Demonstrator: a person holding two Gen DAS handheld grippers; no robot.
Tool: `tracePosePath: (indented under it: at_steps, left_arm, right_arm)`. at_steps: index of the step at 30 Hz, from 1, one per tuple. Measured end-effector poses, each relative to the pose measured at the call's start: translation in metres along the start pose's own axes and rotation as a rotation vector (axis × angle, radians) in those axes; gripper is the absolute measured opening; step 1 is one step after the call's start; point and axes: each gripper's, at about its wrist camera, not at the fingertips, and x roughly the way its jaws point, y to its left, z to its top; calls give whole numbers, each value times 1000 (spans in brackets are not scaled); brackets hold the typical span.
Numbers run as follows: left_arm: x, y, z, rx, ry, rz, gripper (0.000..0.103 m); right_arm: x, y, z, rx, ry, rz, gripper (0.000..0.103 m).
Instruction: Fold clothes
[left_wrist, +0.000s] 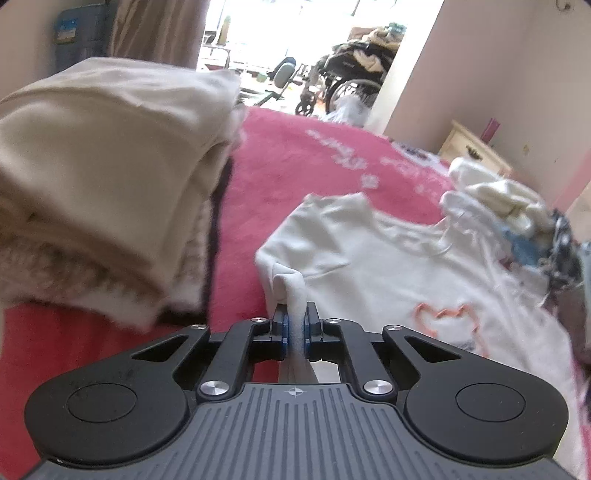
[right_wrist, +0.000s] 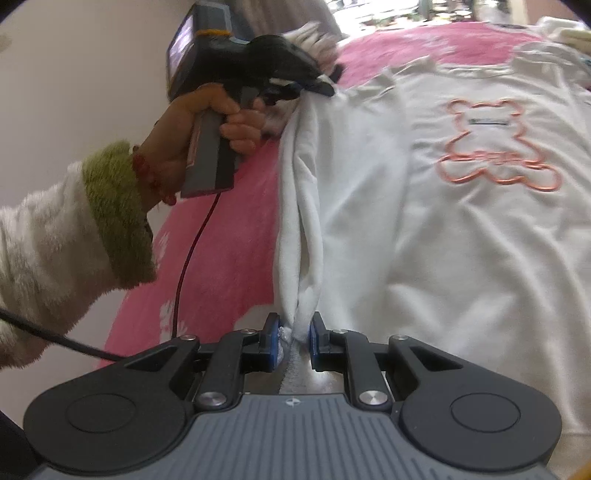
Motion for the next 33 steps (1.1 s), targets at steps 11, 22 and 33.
tracePosePath:
  at_steps: [11, 22, 33]
  left_arm:
    - [26, -96, 32, 102, 4, -100, 5]
    - [80, -234, 40, 268, 41, -148, 4]
    - [138, -366, 12, 467, 113, -181, 4]
  right_arm:
    - [-88, -55, -8, 224, -212, -73, 17]
    - [-145, -138, -15, 437, -394, -143, 17]
    - [-167, -208, -40, 615, -492, -190, 17]
